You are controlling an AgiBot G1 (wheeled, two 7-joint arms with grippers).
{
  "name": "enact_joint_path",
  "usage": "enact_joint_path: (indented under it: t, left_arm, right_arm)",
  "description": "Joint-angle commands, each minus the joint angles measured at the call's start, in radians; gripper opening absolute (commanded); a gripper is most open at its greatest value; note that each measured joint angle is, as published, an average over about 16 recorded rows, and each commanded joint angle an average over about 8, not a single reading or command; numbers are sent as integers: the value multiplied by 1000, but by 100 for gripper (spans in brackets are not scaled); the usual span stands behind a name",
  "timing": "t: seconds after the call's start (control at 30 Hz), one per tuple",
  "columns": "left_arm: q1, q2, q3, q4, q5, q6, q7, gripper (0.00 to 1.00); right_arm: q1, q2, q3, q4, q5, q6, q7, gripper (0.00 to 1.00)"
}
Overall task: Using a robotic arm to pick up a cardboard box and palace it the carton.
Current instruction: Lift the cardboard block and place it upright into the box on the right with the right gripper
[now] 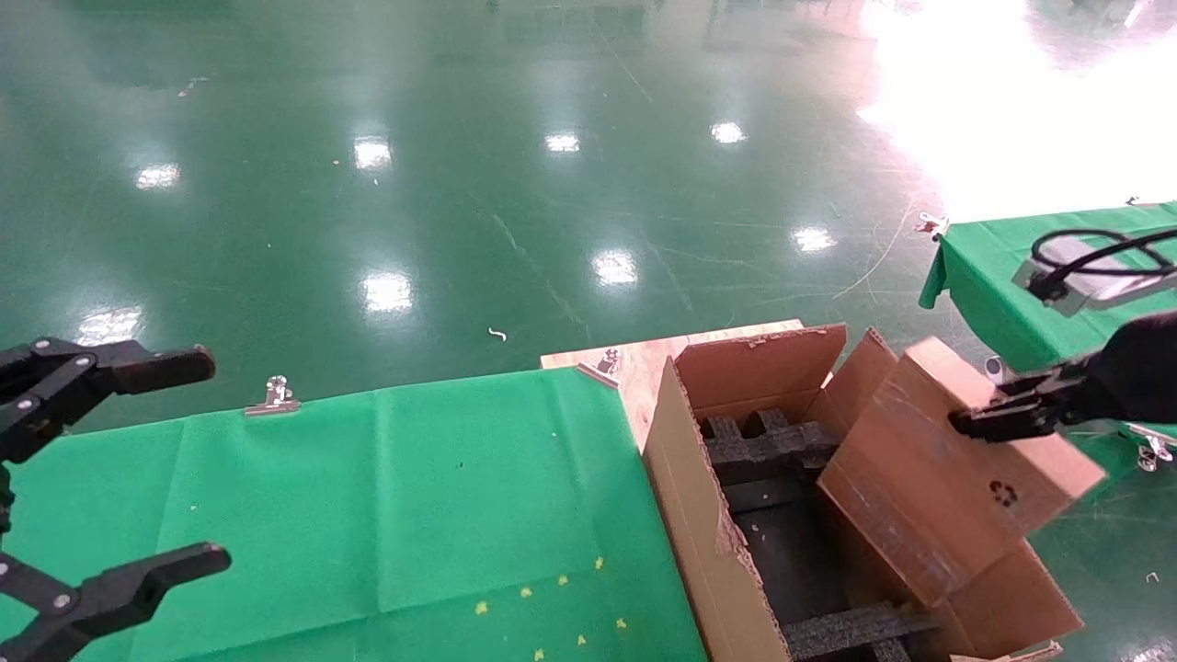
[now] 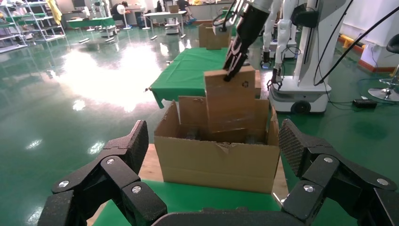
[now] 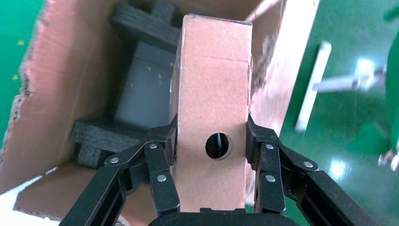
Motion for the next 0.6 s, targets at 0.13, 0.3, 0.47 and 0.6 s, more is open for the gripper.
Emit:
enact_joint_path:
  t: [0.13,0.3,0.47,0.6]
  left_arm:
    - [0,0,0,0,0,0,0,100]
    - [0,0,0,0,0,0,0,100]
    - [0,0,0,0,0,0,0,100]
    - [0,0,0,0,0,0,0,100]
  right_arm:
    - [-4,21,-19,76,-65,14,216,0]
    - [-5,23,-22,85,-72,17,234,0]
    - [-5,20,-19,70,-65,14,211,0]
    - [-8,14,-21,69,-75,22,239,0]
